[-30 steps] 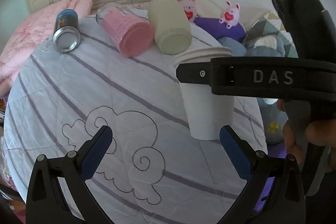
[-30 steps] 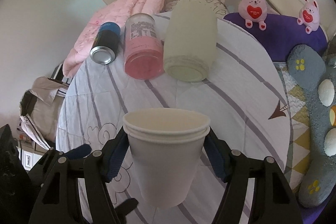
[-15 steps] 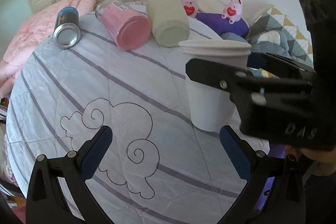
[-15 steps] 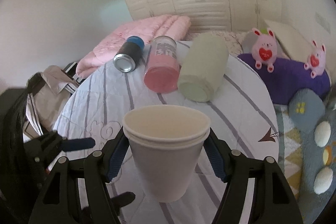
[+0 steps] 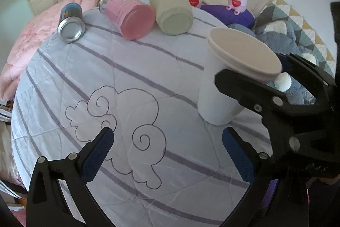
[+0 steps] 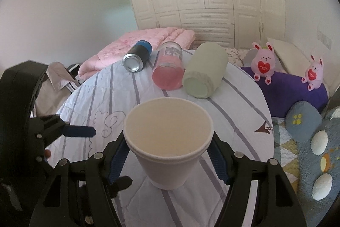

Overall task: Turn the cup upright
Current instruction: 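Rotate the held cup with the right gripper so its opening faces up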

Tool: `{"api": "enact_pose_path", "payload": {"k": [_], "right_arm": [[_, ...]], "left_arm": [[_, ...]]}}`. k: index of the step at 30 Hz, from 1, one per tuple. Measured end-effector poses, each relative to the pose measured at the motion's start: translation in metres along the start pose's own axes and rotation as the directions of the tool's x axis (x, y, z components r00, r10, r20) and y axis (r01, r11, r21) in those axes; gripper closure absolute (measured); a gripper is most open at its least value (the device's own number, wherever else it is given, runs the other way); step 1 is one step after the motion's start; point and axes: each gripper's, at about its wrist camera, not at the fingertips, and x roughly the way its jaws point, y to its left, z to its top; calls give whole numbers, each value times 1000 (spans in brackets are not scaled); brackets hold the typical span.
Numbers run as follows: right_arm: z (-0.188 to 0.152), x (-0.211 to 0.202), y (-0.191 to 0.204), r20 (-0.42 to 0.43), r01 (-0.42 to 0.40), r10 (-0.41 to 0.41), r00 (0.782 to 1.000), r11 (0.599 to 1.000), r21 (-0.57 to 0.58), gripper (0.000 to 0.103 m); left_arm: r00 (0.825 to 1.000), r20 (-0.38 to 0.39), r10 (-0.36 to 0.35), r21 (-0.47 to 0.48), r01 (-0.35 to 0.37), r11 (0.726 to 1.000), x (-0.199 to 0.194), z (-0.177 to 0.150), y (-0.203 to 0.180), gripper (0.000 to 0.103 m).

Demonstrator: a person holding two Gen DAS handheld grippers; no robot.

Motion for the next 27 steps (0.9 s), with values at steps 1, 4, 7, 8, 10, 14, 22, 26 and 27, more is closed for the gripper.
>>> {"api": "enact_pose_path", "payload": {"k": [1, 4, 7, 8, 10, 14, 22, 26, 27], "right_arm": [[-2, -1, 2, 6, 5, -5, 1000, 1000, -6, 33], [-8, -7, 9, 31, 20, -19, 999, 999, -31, 33], [-12, -10, 15, 48, 35, -33, 998, 998, -50, 33], [-13, -10, 17, 47, 41, -38, 998, 998, -56, 33], [-13, -10, 19, 48, 51, -48, 998, 997, -63, 32], [-14, -11, 22, 39, 61, -59, 998, 996, -71, 32], [-16, -13, 29, 36, 85, -82, 996, 992, -95, 32], [-16, -14, 30, 30, 89, -87, 996, 991, -97, 32], [-16, -14, 30, 30, 91, -88, 996, 991, -98, 32]], "left_arm": [[1000, -1, 4, 1, -4, 1000, 0, -1, 1, 0], [1000, -8, 28, 20, -28, 999, -1, -4, 0, 0], [999, -5, 45, 40, -44, 998, -2, -8, -1, 0], [999, -7, 45, 44, -44, 998, -2, -8, -1, 0], [999, -2, 52, 50, -52, 997, -2, -9, -2, 0], [997, 10, 72, 69, -72, 995, -5, -10, -4, 0], [996, 9, 88, 87, -88, 992, -5, -11, -5, 0], [996, 12, 93, 96, -94, 991, -5, -12, -5, 0], [995, 12, 94, 99, -95, 991, -5, -11, -5, 0]]}}
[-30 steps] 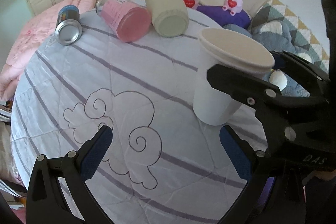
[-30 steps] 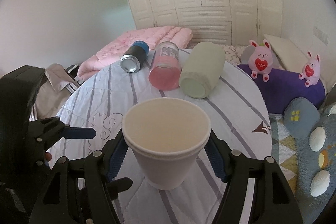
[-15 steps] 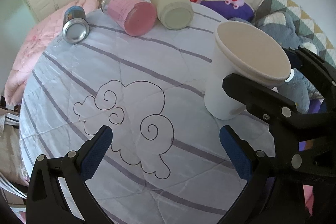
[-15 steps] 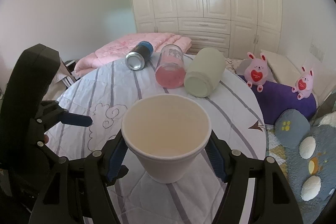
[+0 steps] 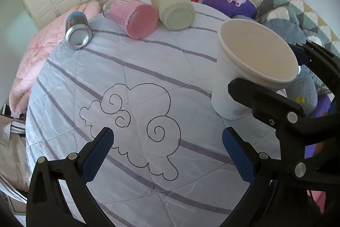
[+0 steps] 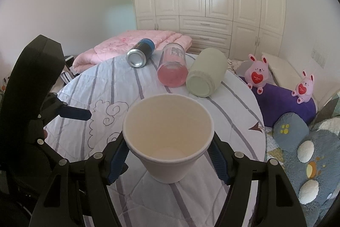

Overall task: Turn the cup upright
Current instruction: 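Rotate the held cup with the right gripper so its opening faces up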

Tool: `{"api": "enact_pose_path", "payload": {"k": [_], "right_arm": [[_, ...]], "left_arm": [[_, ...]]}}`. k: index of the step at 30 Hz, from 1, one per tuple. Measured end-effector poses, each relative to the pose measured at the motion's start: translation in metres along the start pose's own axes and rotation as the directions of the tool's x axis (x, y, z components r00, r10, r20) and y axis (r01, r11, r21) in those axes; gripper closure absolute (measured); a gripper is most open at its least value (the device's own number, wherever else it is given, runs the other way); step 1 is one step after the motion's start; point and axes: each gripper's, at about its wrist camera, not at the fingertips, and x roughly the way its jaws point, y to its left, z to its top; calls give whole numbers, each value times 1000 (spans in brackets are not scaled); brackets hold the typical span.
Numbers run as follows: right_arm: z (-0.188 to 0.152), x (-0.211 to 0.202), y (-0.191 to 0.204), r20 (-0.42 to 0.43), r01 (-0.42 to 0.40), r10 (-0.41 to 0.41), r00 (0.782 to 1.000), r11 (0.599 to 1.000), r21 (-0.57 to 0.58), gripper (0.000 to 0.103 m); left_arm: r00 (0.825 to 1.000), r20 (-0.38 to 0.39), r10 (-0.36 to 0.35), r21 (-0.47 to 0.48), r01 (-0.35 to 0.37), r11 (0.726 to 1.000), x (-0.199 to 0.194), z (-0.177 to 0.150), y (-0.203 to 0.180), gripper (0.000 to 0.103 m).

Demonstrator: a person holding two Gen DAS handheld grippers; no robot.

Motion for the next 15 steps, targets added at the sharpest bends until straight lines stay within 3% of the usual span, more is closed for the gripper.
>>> {"api": "enact_pose_path", "payload": {"k": [5, 15], "right_arm": [[0, 0, 0, -6, 8, -8, 1000, 1000, 6, 27], [-1, -6, 3, -19, 1, -1, 1000, 1000, 8, 26]], "left_arm": [[1000, 0, -4, 3, 4, 1000, -1, 0, 0, 0], [1000, -3, -7, 7, 7, 1000, -2, -2, 0, 0]]}}
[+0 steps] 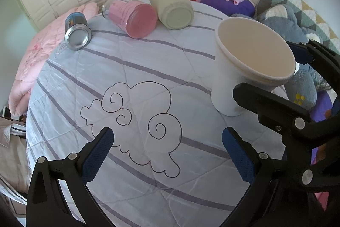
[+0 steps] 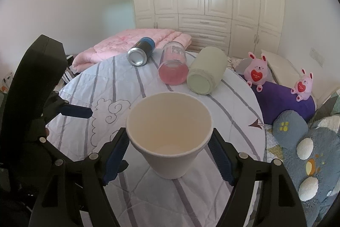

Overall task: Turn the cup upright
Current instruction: 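Rotate the held cup with the right gripper so its opening faces up, then lower the cup onto the table and open the right gripper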

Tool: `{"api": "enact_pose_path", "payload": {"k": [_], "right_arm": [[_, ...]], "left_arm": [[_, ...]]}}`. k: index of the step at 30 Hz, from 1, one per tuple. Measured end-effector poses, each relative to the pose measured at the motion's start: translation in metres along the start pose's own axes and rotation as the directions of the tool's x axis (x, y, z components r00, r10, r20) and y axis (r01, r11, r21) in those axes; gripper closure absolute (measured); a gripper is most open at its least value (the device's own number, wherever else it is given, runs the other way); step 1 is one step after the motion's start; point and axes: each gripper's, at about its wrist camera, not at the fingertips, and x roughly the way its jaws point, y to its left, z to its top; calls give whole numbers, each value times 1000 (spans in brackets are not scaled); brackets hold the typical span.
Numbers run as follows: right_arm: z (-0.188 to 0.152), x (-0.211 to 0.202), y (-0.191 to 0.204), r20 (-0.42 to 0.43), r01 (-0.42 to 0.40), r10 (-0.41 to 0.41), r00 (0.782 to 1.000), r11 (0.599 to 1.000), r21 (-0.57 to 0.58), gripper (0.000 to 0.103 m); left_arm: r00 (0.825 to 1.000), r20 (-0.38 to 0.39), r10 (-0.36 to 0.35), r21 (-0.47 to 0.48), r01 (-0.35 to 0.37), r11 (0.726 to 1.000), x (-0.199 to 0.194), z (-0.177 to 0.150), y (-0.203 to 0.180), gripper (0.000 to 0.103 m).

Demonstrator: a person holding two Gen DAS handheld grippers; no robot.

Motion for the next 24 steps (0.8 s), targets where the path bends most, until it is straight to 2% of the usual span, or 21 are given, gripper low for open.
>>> {"api": "enact_pose_path", "payload": {"k": [11, 24], "right_arm": [[4, 1, 2, -38, 6, -6, 999, 1000, -10, 26], [37, -13, 1, -171, 32, -27, 985, 999, 27, 24]], "left_arm": [[1000, -1, -8, -4, 8, 1000, -3, 0, 1, 0], [999, 35, -39, 5, 39, 999, -21, 6, 0, 0]]}}
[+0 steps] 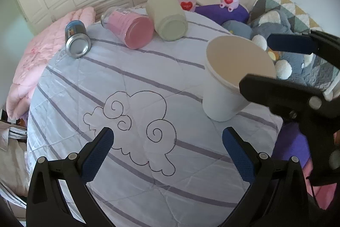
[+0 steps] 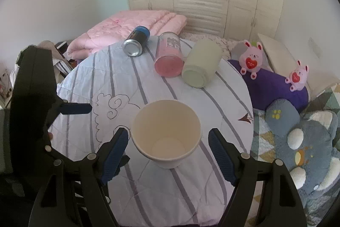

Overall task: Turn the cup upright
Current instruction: 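Lower the cup onto the table and open the right gripper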

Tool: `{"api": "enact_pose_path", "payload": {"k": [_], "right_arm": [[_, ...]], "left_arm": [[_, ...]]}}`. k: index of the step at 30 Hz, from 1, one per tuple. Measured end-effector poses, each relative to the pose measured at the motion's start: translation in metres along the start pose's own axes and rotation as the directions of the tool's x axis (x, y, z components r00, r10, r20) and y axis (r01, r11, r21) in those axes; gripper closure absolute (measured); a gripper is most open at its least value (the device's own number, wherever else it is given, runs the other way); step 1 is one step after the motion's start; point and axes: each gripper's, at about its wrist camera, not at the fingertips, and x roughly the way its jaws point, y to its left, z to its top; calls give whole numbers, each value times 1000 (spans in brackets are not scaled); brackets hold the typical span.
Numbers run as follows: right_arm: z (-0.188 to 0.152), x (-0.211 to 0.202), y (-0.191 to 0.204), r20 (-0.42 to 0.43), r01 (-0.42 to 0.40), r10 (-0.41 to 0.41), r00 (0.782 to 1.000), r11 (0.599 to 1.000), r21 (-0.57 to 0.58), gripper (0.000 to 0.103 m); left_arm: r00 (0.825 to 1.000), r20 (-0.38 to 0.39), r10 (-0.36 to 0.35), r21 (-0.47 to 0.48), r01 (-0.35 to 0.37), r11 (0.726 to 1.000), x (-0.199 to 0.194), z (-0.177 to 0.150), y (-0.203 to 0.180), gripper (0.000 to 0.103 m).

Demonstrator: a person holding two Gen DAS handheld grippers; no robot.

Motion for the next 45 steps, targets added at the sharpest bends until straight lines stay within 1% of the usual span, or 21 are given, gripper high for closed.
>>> {"api": "enact_pose_path", "payload": {"k": [3, 7, 11, 17, 21, 25, 29, 30, 35, 37, 41, 45], "right_arm": [[7, -6, -2, -19, -12, 12, 1000, 1000, 18, 23], [15, -5, -2, -66, 18, -16, 998, 999, 29, 23], [22, -8, 2, -90, 16, -13, 996, 999, 31, 23], [31, -15, 9, -109, 8, -6, 994, 1000, 15, 23], [35, -21, 13, -114, 26, -25, 993, 1000, 10, 23], [39, -28, 15, -105, 32, -31, 994, 999, 4, 23], [44, -36, 16, -82, 40, -39, 996, 999, 11, 23], [44, -37, 16, -77, 41, -40, 996, 999, 12, 23], [46, -40, 19, -72, 47, -46, 996, 999, 8, 23], [47, -43, 19, -62, 48, -47, 997, 999, 10, 23], [51, -48, 22, -31, 51, -50, 998, 999, 18, 23], [53, -51, 24, -10, 54, -53, 999, 998, 33, 23]], "left_arm": [[1000, 7, -5, -3, 5, 1000, -3, 1, 0, 0], [1000, 17, -14, -6, 14, 1000, -9, 2, 1, 0], [999, 31, -15, -6, 15, 1000, -16, 3, 4, 0], [998, 57, -11, -8, 11, 1000, -31, 6, 13, 0], [997, 75, 1, -6, -1, 1000, -40, 7, 18, 0], [994, 108, 28, -18, -26, 999, -51, 8, 24, 0], [984, 151, 93, -39, -88, 995, -62, 10, 32, 0], [983, 152, 98, -43, -93, 995, -64, 10, 34, 0], [982, 159, 103, -80, -91, 993, -74, 15, 45, 0], [983, 151, 104, -77, -94, 993, -76, 18, 46, 0], [977, 174, 125, -78, -113, 990, -83, 23, 45, 0], [973, 192, 124, -92, -108, 990, -90, 28, 47, 0]]}}
